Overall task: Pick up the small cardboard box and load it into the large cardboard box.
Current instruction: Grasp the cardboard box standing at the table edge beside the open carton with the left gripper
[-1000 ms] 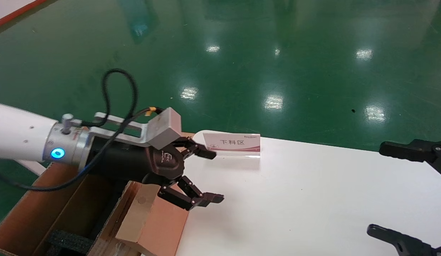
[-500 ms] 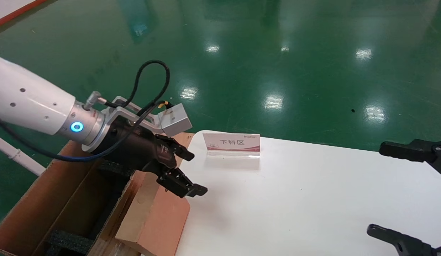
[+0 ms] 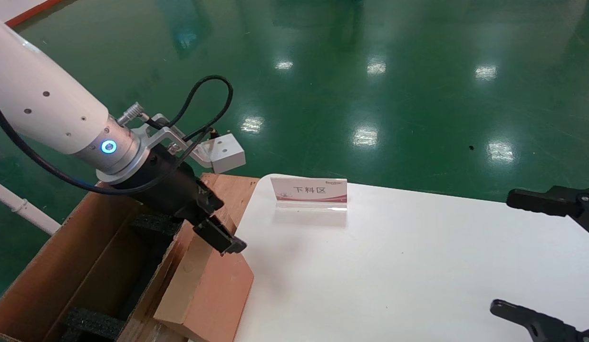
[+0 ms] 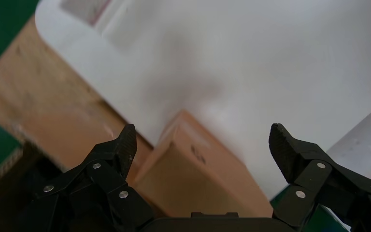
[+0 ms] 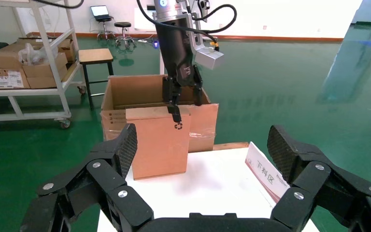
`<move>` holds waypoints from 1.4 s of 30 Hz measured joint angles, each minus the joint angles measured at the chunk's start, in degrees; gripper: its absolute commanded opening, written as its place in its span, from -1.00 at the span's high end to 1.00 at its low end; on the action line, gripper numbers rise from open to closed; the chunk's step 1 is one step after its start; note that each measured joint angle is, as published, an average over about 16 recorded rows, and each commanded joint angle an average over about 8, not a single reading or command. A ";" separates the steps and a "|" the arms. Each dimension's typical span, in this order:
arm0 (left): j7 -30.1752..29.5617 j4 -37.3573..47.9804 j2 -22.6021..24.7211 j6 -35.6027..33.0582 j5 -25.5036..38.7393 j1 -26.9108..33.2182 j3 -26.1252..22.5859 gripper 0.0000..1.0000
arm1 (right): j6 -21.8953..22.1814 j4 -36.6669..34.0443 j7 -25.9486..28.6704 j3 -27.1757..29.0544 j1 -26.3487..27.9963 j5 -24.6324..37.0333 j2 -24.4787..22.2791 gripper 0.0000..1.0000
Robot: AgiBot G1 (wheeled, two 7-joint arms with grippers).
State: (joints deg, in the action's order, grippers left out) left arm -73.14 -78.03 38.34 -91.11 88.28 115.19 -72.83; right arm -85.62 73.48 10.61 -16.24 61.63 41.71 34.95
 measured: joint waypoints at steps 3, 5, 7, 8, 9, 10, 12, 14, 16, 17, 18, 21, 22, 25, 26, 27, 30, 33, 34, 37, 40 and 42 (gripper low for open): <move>-2.89 0.00 0.94 -0.02 -0.89 3.78 -5.88 -1.00 | 0.01 0.00 -0.01 -0.01 0.00 -0.01 -0.01 -1.00; -4.78 0.01 1.59 0.00 -1.66 6.15 -9.78 -1.00 | 0.01 0.00 -0.01 -0.02 0.00 -0.01 -0.01 -1.00; -6.61 0.02 2.26 0.04 -2.53 8.43 -13.64 -1.00 | 0.01 0.00 -0.01 -0.03 0.01 -0.02 -0.01 -1.00; -7.48 0.02 2.60 0.07 -2.99 9.51 -15.51 -1.00 | 0.01 0.00 -0.02 -0.03 0.01 -0.02 -0.01 -1.00; -8.33 0.02 2.94 0.11 -3.49 10.57 -17.38 -1.00 | 0.02 0.00 -0.02 -0.04 0.01 -0.03 -0.02 -1.00; -9.13 0.03 3.29 0.15 -4.02 11.55 -19.18 -1.00 | 0.02 0.00 -0.02 -0.04 0.01 -0.03 -0.02 -1.00; -10.64 0.03 3.96 0.27 -5.17 13.38 -22.65 -1.00 | 0.02 0.00 -0.02 -0.05 0.01 -0.03 -0.02 -1.00; -11.98 0.04 4.59 0.42 -6.37 14.99 -25.83 -1.00 | 0.03 0.00 -0.03 -0.06 0.01 -0.04 -0.02 -1.00; -13.12 0.04 5.14 0.61 -7.58 16.41 -28.73 -1.00 | 0.03 0.00 -0.03 -0.07 0.01 -0.04 -0.03 -1.00; -13.61 0.05 5.38 0.72 -8.17 17.05 -30.04 -1.00 | 0.03 0.00 -0.03 -0.07 0.01 -0.05 -0.03 -1.00; -14.06 0.05 5.58 0.85 -8.74 17.65 -31.28 -1.00 | 0.03 0.00 -0.04 -0.07 0.02 -0.05 -0.03 -1.00; -15.05 0.05 6.00 1.27 -10.32 19.16 -34.43 -1.00 | 0.04 0.00 -0.04 -0.09 0.02 -0.06 -0.04 -1.00; -15.27 0.05 6.08 1.44 -10.81 19.55 -35.29 -1.00 | 0.04 0.00 -0.04 -0.09 0.02 -0.06 -0.04 -1.00; -15.66 0.03 6.20 1.93 -12.24 20.49 -37.40 -1.00 | 0.04 0.00 -0.05 -0.10 0.02 -0.07 -0.04 -1.00; -15.72 0.02 6.24 2.05 -12.76 20.78 -37.92 -1.00 | 0.05 0.00 -0.05 -0.11 0.02 -0.07 -0.04 -1.00; -15.77 0.02 6.26 2.15 -13.32 21.06 -38.38 -1.00 | 0.05 0.00 -0.05 -0.11 0.02 -0.08 -0.05 -1.00; -15.75 0.01 6.24 2.41 -14.88 21.79 -39.48 -1.00 | 0.05 0.00 -0.06 -0.12 0.03 -0.08 -0.05 -1.00; -15.63 -0.01 6.20 2.63 -16.28 22.42 -40.32 -1.00 | 0.06 0.00 -0.07 -0.13 0.03 -0.09 -0.06 -1.00; -15.58 -0.01 6.20 2.68 -16.71 22.62 -40.56 -1.00 | 0.06 0.00 -0.07 -0.14 0.03 -0.09 -0.06 -1.00; -15.44 -0.02 6.29 2.76 -17.98 23.20 -41.27 -1.00 | 0.07 0.00 -0.07 -0.15 0.03 -0.10 -0.06 -1.00; -15.38 -0.02 6.55 2.73 -19.16 23.87 -41.96 -1.00 | 0.07 0.00 -0.08 -0.16 0.03 -0.11 -0.07 -1.00; -15.37 -0.01 6.69 2.76 -19.76 24.29 -42.49 -1.00 | 0.07 0.00 -0.08 -0.17 0.04 -0.12 -0.07 -1.00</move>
State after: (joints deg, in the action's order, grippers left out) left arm -88.51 -78.04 45.03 -88.34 68.53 139.48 -115.32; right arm -85.55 73.48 10.53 -16.41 61.67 41.60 34.88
